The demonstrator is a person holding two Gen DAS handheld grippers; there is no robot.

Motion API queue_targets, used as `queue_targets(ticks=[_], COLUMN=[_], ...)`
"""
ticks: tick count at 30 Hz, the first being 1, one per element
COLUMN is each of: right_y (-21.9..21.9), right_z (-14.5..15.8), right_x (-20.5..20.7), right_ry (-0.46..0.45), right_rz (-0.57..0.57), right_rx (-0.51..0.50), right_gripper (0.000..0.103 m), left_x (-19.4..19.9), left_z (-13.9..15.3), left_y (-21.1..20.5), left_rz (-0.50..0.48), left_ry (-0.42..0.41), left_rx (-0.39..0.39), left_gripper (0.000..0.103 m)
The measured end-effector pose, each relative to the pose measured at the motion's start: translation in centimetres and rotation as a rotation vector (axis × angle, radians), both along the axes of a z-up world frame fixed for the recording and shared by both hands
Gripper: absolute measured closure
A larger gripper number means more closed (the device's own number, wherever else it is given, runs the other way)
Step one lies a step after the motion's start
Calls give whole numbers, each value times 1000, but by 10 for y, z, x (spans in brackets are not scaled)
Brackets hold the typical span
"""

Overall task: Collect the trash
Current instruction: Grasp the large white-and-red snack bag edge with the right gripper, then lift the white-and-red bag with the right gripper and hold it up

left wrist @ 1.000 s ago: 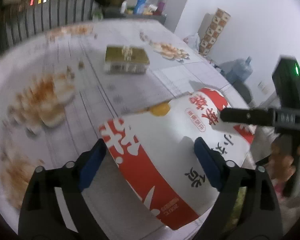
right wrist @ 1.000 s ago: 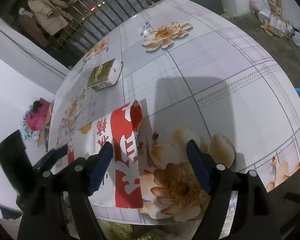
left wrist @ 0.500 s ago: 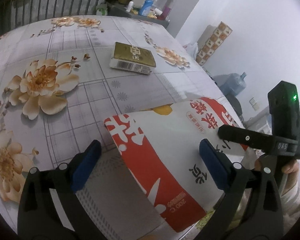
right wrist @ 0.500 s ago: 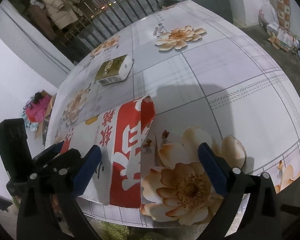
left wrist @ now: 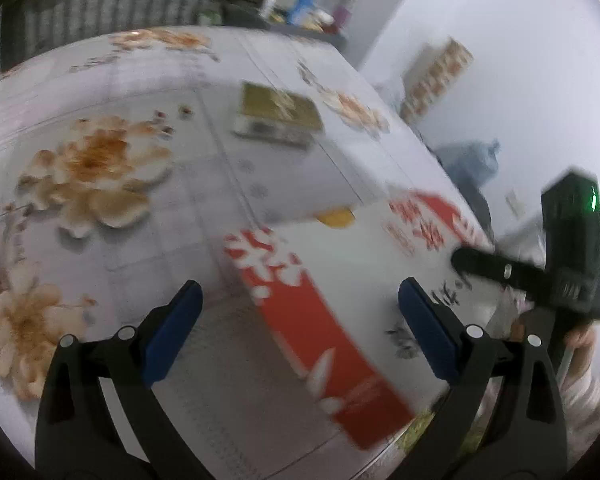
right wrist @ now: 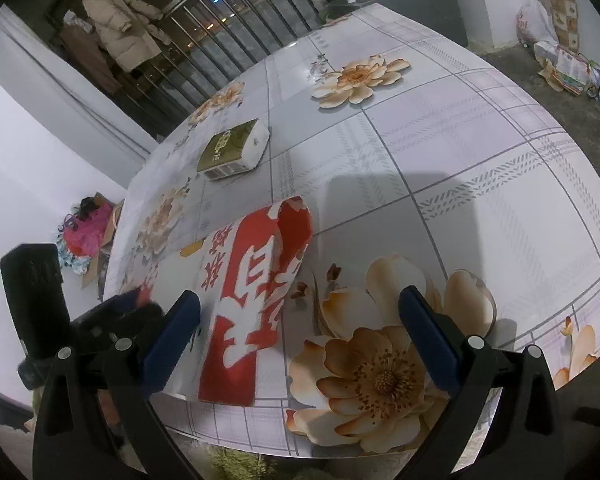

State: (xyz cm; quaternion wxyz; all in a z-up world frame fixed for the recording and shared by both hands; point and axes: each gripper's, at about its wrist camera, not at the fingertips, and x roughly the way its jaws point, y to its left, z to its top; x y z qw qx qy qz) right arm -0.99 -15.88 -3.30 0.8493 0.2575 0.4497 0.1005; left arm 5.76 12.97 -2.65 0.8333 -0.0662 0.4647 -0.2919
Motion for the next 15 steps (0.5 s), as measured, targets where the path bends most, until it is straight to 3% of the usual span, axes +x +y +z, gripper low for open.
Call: queue_targets(ticks=[2,7,10,12,15], right_y=[-2,-16,-25,-31,-33], right_z=[0,-4,-7,-10,-13], right_x=[0,-2,-3,-3,-2], right_ry=[1,-8,-1,17,37], right_rz=[0,-11,-26,-36,-34], right_rx=[18,121,203,273,322], right_gripper=[6,6,7,12,17], left_x=[0,-5,-11,-15,-20], left_z=[12,33,28,21,7], left_y=[9,9,-4,-10,-22], left_rz=[30,23,-28,-63,-93], left_ry=[-47,-121,-128,-124,-114], left_rx=[-36,-57,-10,25,107], left_gripper=[11,38,53,62,67])
